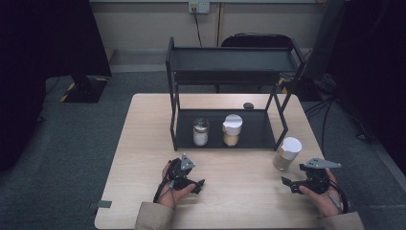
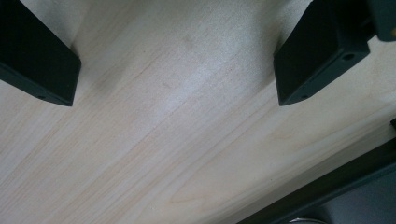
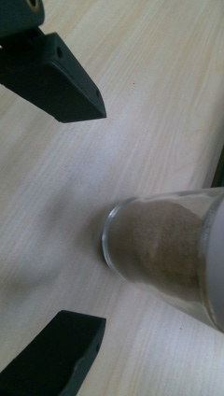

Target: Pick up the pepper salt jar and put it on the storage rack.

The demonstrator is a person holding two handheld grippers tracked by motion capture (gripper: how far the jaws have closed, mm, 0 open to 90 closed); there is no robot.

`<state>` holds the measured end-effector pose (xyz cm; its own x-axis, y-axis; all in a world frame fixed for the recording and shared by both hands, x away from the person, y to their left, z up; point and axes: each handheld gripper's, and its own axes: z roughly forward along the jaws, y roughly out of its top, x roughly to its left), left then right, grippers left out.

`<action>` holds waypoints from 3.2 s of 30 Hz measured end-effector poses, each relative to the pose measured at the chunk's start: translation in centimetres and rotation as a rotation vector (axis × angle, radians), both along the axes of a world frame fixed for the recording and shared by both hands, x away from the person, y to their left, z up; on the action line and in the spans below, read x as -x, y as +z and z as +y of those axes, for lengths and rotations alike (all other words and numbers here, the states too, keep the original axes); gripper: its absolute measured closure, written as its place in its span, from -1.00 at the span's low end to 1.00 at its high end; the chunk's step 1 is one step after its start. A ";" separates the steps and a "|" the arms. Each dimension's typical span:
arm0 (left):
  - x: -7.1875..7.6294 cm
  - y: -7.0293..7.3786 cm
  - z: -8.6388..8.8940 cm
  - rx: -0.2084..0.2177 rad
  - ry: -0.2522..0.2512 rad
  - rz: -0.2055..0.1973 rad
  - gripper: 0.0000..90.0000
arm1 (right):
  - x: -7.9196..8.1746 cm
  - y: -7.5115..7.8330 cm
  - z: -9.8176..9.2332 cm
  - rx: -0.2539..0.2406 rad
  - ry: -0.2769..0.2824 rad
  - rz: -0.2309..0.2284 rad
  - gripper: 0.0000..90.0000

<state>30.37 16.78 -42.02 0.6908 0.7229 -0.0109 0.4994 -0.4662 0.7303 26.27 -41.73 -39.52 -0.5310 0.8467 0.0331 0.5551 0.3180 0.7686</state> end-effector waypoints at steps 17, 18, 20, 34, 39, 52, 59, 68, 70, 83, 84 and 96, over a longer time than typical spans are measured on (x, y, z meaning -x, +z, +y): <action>0.0 0.0 0.0 0.000 0.000 0.000 -1.00 | -1.7 0.6 0.8 -0.002 -0.017 -0.014 -0.97; 0.0 0.0 0.0 0.000 0.000 0.000 -1.00 | -1.8 0.6 0.8 -0.003 -0.017 -0.018 -0.97; 0.0 0.0 0.0 0.000 0.000 0.000 -1.00 | -1.9 0.7 0.9 -0.002 -0.023 -0.019 -0.97; 0.0 0.0 0.0 0.000 0.000 0.000 -1.00 | -2.8 0.6 1.4 -0.011 -0.065 -0.036 -0.90; 0.0 0.0 0.0 0.000 0.000 0.000 -1.00 | -3.1 0.5 1.6 -0.025 -0.082 -0.043 -0.86; 0.0 0.0 0.0 0.000 0.000 0.000 -1.00 | -3.6 0.3 1.9 -0.053 -0.110 -0.050 -0.73; 0.0 0.0 0.0 0.000 0.000 0.000 -1.00 | -3.8 0.2 1.9 -0.056 -0.103 -0.055 -0.63; 0.0 0.0 0.0 0.000 0.000 0.000 -1.00 | -3.8 0.1 1.9 -0.074 -0.085 -0.068 -0.43; 0.0 0.0 0.0 0.000 0.000 0.000 -1.00 | -3.8 0.0 1.8 -0.081 -0.083 -0.069 -0.38; 0.0 0.0 0.0 0.000 0.000 0.000 -1.00 | -3.5 0.0 2.1 -0.053 -0.075 -0.092 -0.34; 0.0 0.0 0.0 0.000 0.000 0.000 -1.00 | -3.5 0.0 2.1 -0.050 -0.074 -0.095 -0.34; 0.0 0.0 0.0 0.000 0.000 0.000 -1.00 | -3.2 0.1 2.5 -0.019 -0.057 -0.116 -0.33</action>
